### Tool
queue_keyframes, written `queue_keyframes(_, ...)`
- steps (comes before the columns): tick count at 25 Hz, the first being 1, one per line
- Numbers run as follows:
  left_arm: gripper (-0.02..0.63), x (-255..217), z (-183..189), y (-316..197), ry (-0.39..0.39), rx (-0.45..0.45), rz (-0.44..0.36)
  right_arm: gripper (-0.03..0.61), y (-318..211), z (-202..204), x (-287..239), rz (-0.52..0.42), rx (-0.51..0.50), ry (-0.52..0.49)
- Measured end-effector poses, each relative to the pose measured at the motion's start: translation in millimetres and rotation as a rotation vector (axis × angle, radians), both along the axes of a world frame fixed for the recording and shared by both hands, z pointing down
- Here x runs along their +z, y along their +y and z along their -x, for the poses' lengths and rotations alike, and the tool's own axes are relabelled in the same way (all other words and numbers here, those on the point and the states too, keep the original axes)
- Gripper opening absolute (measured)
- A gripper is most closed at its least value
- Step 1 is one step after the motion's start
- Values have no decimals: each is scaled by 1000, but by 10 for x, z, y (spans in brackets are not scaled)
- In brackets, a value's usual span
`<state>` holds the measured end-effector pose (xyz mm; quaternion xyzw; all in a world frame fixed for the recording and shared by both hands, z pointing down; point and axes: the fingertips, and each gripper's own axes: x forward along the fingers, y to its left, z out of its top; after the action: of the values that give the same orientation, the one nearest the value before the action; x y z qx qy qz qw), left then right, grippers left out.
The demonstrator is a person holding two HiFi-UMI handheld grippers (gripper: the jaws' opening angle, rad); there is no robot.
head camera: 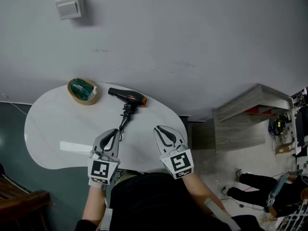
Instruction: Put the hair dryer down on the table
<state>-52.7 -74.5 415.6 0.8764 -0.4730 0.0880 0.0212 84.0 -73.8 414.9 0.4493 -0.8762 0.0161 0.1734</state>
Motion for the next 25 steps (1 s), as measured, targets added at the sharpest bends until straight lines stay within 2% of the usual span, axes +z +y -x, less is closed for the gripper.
queue_keyframes(4,9,16,60,22,-32,-17,-7,40,20,22,-9,-2,4,-4)
queue_keyframes(7,9,-23,69,61,-21,-31,-1,40,27,36,-5,-4,1,-2)
queue_keyframes(12,9,4,46,104,-48,-12,-17,38,58,79,51,18,-11,8)
queue_keyframes(25,9,1,73,188,-1,-9,-13,38,170,154,148,37,-25,24)
